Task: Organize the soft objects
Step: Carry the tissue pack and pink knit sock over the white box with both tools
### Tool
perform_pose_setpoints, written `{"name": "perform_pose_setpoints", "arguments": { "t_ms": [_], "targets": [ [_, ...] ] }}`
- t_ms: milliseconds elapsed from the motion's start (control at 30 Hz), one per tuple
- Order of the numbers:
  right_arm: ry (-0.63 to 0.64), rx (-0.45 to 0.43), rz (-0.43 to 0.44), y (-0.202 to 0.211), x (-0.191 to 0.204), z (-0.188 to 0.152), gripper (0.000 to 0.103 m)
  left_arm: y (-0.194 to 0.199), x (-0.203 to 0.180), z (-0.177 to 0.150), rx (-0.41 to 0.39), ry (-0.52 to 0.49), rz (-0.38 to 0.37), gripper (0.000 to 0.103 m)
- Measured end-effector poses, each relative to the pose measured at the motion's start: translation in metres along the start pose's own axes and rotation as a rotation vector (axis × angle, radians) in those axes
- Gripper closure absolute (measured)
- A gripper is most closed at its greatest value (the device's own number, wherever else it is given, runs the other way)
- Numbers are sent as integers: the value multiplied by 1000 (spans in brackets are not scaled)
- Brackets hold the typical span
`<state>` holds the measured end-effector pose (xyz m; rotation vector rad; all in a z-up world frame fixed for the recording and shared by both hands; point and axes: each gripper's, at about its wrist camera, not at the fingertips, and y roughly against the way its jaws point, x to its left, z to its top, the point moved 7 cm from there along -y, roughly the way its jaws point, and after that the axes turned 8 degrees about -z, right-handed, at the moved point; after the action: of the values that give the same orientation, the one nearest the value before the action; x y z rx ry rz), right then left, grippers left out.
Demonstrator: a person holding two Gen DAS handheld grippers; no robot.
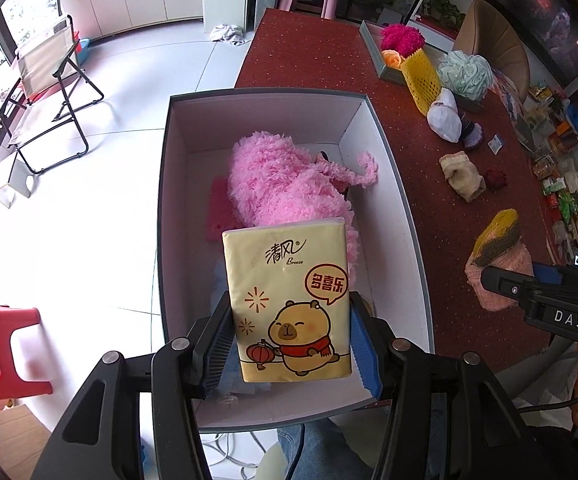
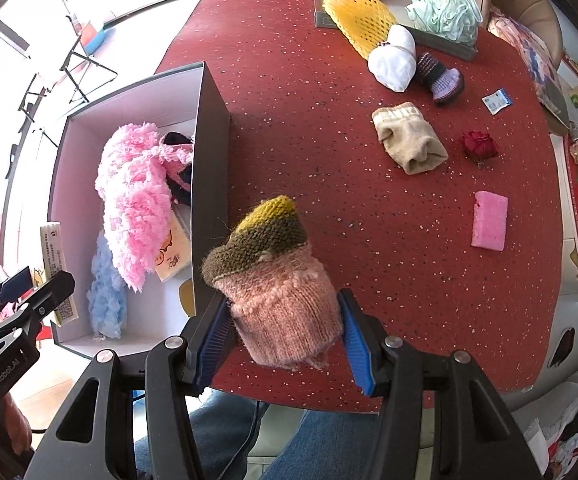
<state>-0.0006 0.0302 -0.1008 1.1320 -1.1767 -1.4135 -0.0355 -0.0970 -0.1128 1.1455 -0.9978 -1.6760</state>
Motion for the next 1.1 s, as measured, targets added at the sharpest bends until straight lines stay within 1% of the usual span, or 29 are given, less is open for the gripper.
{"name": "perform_pose_setpoints", "arguments": {
  "t_ms": [467,733,967,1100],
  "targets": [
    [1,0,1,1,2,-2,46,0,1,-1,1,-2,3,48],
    [4,1,5,1,5,-4,46,0,7,-7,5,-6,8,48],
    [43,-3,11,2,17,-7,46,-1,10,-10,14,-3,14,48],
    [74,-12,31,4,28,-8,46,-2,15,-14,18,7,21,48]
  ]
}}
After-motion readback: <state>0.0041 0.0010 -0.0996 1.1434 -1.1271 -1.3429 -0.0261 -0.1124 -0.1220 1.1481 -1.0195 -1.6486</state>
